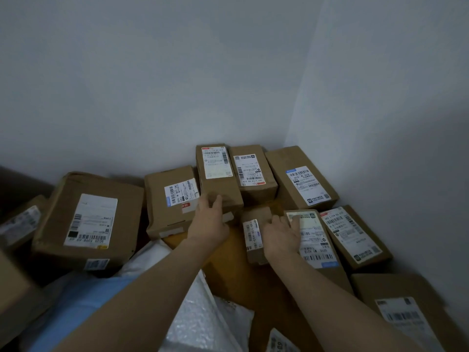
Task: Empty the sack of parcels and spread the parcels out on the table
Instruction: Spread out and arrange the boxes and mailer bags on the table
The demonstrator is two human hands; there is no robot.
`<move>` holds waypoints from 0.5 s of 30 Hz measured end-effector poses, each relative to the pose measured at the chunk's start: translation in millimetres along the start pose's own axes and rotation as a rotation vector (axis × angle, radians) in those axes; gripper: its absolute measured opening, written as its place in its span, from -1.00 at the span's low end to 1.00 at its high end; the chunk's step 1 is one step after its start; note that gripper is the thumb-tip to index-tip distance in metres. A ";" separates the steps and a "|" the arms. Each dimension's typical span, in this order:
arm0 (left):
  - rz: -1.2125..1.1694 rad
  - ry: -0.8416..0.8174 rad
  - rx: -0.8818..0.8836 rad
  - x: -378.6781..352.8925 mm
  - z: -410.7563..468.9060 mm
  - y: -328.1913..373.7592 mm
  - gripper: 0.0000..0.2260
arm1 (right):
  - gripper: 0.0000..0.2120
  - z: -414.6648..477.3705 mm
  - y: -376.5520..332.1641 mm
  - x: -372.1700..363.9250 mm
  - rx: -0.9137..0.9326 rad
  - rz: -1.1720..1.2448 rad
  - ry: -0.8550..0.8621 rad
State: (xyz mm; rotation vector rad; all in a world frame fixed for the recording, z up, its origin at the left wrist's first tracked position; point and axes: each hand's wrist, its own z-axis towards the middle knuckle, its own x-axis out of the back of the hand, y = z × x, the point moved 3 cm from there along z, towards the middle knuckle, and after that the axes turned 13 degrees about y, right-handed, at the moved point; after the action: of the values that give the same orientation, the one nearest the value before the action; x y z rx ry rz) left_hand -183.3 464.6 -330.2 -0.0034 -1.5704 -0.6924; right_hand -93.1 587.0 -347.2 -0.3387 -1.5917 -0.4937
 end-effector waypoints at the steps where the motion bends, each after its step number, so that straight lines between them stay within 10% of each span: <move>1: 0.010 0.013 -0.016 -0.5 -2.8 1.7 -0.34 | -0.54 -1.4 1.0 -2.6 0.025 -0.029 -0.009; 9: 0.004 0.003 0.019 -16.2 -10.9 8.7 -0.32 | -0.26 -10.2 -7.7 -10.8 0.339 -0.012 0.068; 15: -0.004 0.015 0.007 -4.0 -6.6 3.9 -0.37 | -0.42 6.0 -1.9 -8.0 0.234 -0.069 0.108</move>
State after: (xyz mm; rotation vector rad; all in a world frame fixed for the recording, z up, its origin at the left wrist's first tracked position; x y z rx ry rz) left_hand -175.2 466.6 -332.4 0.0105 -1.5592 -0.6888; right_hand -98.5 589.0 -355.5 -0.0782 -1.5407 -0.3670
